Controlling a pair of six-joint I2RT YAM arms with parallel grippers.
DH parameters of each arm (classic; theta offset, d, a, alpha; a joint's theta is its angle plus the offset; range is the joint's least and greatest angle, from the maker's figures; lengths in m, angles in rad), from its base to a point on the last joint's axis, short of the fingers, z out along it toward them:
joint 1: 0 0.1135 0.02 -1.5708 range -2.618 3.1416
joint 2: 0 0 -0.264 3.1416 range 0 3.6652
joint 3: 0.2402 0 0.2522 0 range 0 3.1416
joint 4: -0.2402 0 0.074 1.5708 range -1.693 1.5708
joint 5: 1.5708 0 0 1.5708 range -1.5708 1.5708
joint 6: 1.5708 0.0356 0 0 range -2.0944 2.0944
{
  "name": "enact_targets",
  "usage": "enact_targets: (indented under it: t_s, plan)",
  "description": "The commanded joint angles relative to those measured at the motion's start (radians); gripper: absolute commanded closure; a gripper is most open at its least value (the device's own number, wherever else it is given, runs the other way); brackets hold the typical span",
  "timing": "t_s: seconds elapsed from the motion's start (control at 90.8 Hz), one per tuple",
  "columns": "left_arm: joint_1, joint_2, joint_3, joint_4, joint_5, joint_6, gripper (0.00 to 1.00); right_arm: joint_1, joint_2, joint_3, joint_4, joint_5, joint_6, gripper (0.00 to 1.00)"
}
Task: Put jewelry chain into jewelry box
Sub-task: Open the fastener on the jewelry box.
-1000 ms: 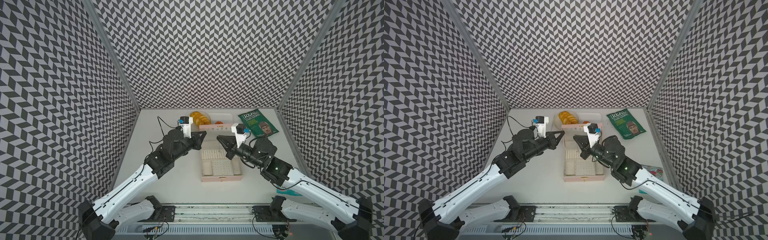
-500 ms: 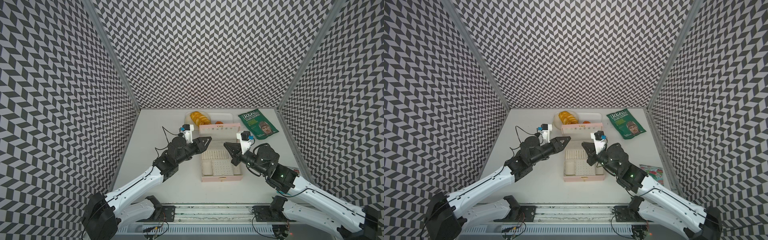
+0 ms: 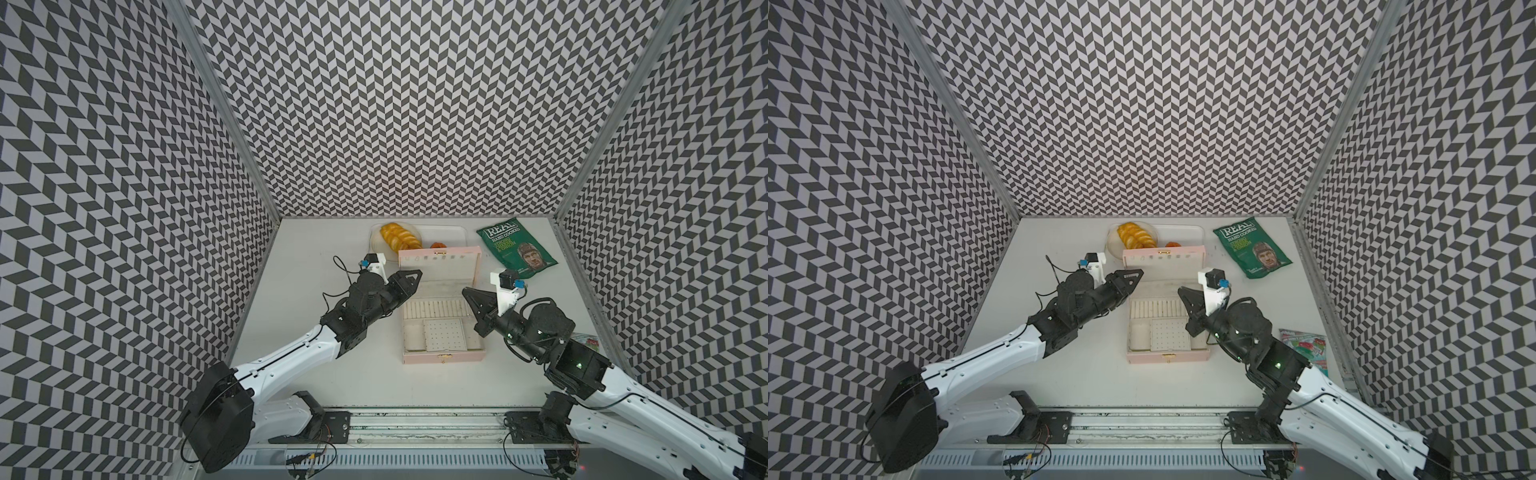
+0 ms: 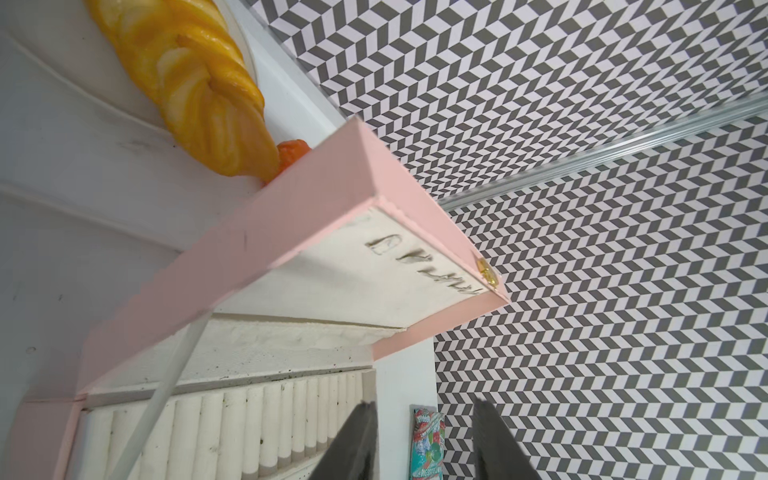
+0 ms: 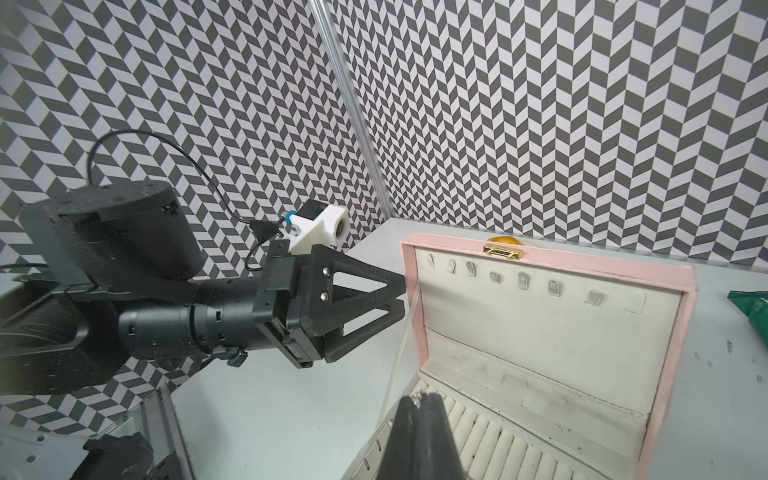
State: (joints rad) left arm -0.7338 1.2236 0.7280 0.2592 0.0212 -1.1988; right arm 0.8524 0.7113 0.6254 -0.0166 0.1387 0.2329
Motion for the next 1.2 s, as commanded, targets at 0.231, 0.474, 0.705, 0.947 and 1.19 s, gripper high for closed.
enact_targets:
  t_s: [0.231,0.474,0.705,0.947,1.19]
  plan:
    - [-0.026,0.071,0.058,0.043,-0.114,-0.143,0.60,-0.003,-0.055,-0.016,0.035,0.042,-0.007,1.00]
    - [-0.029,0.119,0.091,0.053,-0.147,-0.211,0.61,-0.003,-0.075,-0.032,0.050,0.049,-0.017,1.00]
    - [-0.041,0.169,0.131,0.077,-0.170,-0.225,0.61,-0.005,-0.089,-0.038,0.060,0.052,-0.019,1.00]
    - [-0.044,0.197,0.135,0.131,-0.198,-0.230,0.60,-0.005,-0.094,-0.038,0.061,0.047,-0.017,1.00]
    - [-0.041,0.217,0.136,0.153,-0.222,-0.243,0.60,-0.005,-0.094,-0.039,0.060,0.044,-0.016,1.00]
